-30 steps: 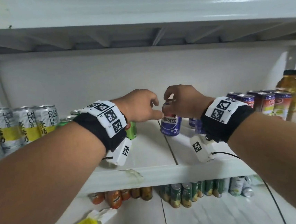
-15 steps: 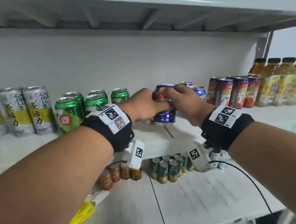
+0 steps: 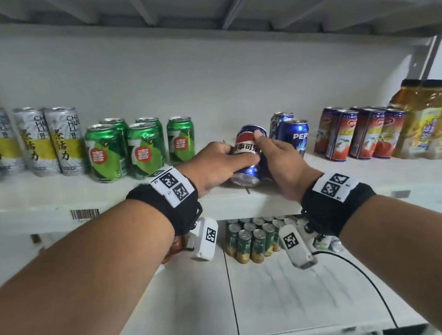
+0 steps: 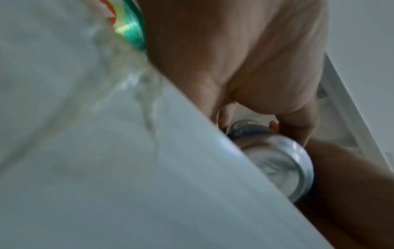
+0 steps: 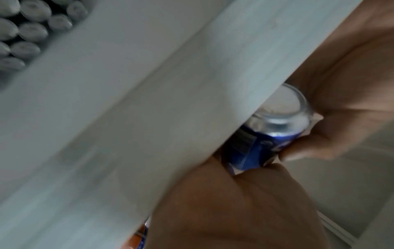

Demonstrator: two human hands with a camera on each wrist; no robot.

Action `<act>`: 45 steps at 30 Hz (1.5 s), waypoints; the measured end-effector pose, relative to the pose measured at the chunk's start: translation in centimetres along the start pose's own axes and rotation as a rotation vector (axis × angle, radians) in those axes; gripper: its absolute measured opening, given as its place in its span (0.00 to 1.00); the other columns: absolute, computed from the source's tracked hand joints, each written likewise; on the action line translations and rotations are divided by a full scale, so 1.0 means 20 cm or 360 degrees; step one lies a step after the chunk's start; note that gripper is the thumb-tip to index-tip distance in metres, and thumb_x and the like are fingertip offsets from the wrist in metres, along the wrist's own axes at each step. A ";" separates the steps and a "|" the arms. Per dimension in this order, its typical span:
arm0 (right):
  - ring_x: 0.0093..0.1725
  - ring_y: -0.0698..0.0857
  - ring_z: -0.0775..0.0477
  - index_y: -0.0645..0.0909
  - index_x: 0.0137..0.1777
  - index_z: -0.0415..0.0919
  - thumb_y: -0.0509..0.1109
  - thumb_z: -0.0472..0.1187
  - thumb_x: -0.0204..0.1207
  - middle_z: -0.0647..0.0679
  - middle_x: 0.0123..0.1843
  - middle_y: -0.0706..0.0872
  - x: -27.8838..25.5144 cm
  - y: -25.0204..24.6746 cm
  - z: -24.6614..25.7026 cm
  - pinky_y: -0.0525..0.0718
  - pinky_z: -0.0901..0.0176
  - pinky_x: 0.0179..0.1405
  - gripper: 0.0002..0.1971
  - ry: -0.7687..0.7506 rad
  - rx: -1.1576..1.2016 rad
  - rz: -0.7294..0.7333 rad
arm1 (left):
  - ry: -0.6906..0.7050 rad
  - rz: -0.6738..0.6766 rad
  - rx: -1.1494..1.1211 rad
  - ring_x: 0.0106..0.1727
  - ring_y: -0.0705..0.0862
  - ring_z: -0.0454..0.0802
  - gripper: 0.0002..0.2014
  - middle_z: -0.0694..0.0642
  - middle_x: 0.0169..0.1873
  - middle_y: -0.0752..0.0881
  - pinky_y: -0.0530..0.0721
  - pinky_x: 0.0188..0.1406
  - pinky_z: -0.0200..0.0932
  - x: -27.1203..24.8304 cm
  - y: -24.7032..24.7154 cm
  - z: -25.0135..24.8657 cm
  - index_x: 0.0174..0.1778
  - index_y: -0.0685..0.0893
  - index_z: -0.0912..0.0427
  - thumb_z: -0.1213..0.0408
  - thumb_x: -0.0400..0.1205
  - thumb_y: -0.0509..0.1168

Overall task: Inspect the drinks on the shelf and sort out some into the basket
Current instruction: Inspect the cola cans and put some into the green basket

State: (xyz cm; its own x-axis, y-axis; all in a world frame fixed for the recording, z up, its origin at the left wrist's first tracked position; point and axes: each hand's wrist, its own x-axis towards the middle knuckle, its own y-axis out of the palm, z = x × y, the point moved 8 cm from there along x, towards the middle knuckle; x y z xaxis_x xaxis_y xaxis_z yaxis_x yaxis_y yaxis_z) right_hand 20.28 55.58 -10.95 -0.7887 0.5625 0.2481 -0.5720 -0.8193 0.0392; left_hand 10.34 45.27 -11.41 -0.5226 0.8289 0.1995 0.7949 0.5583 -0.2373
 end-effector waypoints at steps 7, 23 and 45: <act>0.49 0.94 0.44 0.90 0.59 0.42 0.72 0.54 0.86 0.44 0.50 0.95 -0.02 0.01 0.00 0.91 0.38 0.59 0.15 -0.0055 -0.0046 0.0218 | 0.0110 -0.0250 0.0026 0.45 0.94 0.47 0.16 0.57 0.46 0.96 0.91 0.49 0.44 -0.11 -0.04 -0.02 0.57 0.90 0.67 0.54 0.87 0.76; 0.48 0.94 0.47 0.85 0.69 0.42 0.73 0.39 0.86 0.44 0.52 0.95 -0.01 0.04 -0.01 0.91 0.53 0.44 0.14 -0.0060 0.0184 0.0546 | 0.0237 -0.0483 0.0092 0.59 0.95 0.67 0.36 0.66 0.55 0.96 0.90 0.68 0.72 -0.15 -0.07 -0.02 0.65 0.88 0.69 0.42 0.73 0.82; 0.67 0.89 0.46 0.80 0.70 0.41 0.87 0.36 0.71 0.45 0.65 0.91 -0.05 0.03 0.04 0.87 0.54 0.69 0.29 -0.0510 -0.0045 0.0456 | 0.0352 -0.0499 0.0465 0.68 0.91 0.54 0.41 0.51 0.64 0.93 0.89 0.73 0.64 -0.15 -0.05 -0.03 0.76 0.83 0.51 0.66 0.66 0.90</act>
State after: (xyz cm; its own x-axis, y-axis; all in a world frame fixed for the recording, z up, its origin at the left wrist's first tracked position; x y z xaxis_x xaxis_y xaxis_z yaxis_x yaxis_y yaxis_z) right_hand 20.81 54.44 -10.44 -0.8091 0.2462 0.5337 -0.3496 -0.9315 -0.1003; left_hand 11.27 42.28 -11.11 -0.6198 0.6096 0.4942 0.4732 0.7927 -0.3843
